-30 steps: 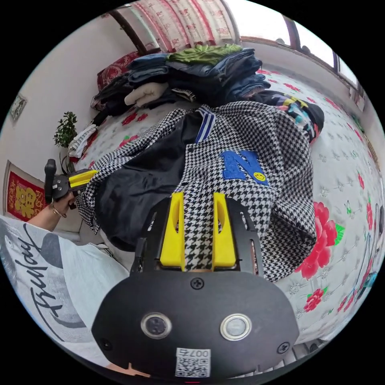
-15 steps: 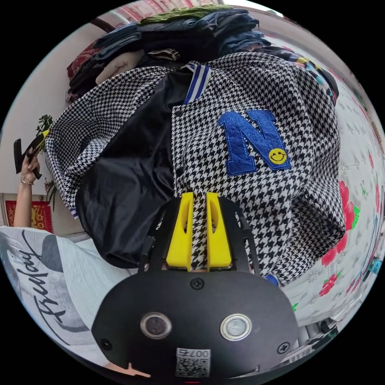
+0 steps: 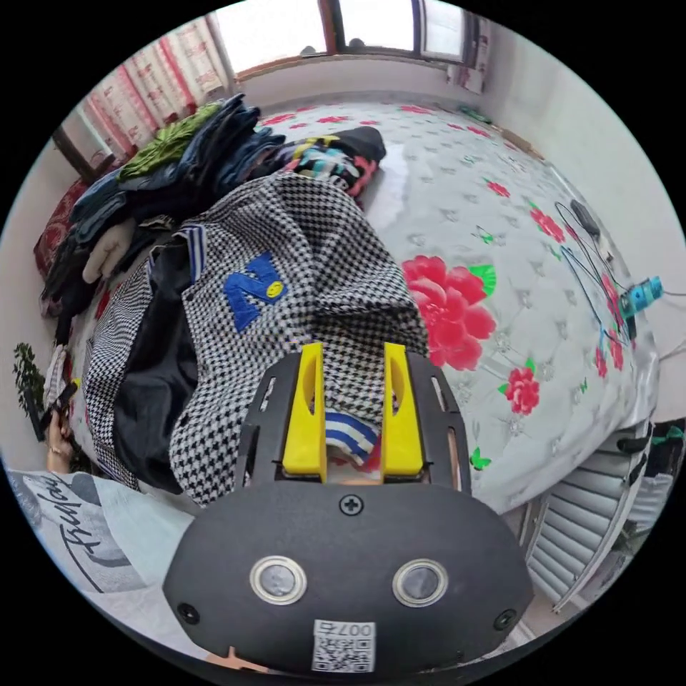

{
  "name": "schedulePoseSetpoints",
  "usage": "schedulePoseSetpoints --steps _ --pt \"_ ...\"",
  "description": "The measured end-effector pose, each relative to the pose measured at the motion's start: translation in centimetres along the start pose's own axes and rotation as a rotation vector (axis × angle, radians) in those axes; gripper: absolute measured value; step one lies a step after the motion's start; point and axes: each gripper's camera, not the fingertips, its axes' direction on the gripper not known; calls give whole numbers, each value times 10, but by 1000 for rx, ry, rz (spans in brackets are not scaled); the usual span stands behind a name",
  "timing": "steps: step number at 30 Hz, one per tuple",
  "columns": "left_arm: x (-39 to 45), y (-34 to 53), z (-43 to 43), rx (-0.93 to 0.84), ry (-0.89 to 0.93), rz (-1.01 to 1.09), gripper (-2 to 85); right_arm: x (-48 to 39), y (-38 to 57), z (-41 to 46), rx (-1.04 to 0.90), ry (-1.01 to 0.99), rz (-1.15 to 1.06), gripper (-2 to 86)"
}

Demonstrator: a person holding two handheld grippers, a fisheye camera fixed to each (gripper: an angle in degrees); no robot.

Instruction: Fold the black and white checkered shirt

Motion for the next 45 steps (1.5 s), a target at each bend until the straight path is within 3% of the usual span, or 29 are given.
schedulePoseSetpoints --steps 3,7,11,16,20,23,31,33,37,41,45 --pt "12 52 -3 -51 -27 -14 41 38 4 27 -59 -15 96 100" --pt "13 83 -13 -93 -32 -37 46 41 4 72 -163 -180 74 72" --pt "40 87 -28 -66 -44 24 54 40 4 61 -158 -127 -3 22" --pt "104 91 -25 -30 -26 181 59 109 17 -57 169 109 -50 12" --pt "156 98 2 -69 36 306 64 162 32 -111 214 140 -96 37" --pt "188 105 27 -141 52 424 77 167 68 -119 215 -3 -165 61" --pt "239 117 80 -243 -5 647 84 76 187 -45 112 -625 -324 112" --pt "241 115 123 -368 -79 676 67 51 186 -27 36 -647 -351 109" --pt "235 94 129 -426 6 563 5 6 173 7 -181 -525 -432 56" --pt "247 116 99 -497 37 779 -8 28 169 -56 -52 -614 -455 26" --pt "245 150 23 -545 312 920 -8 96 186 -169 70 -559 -441 16"
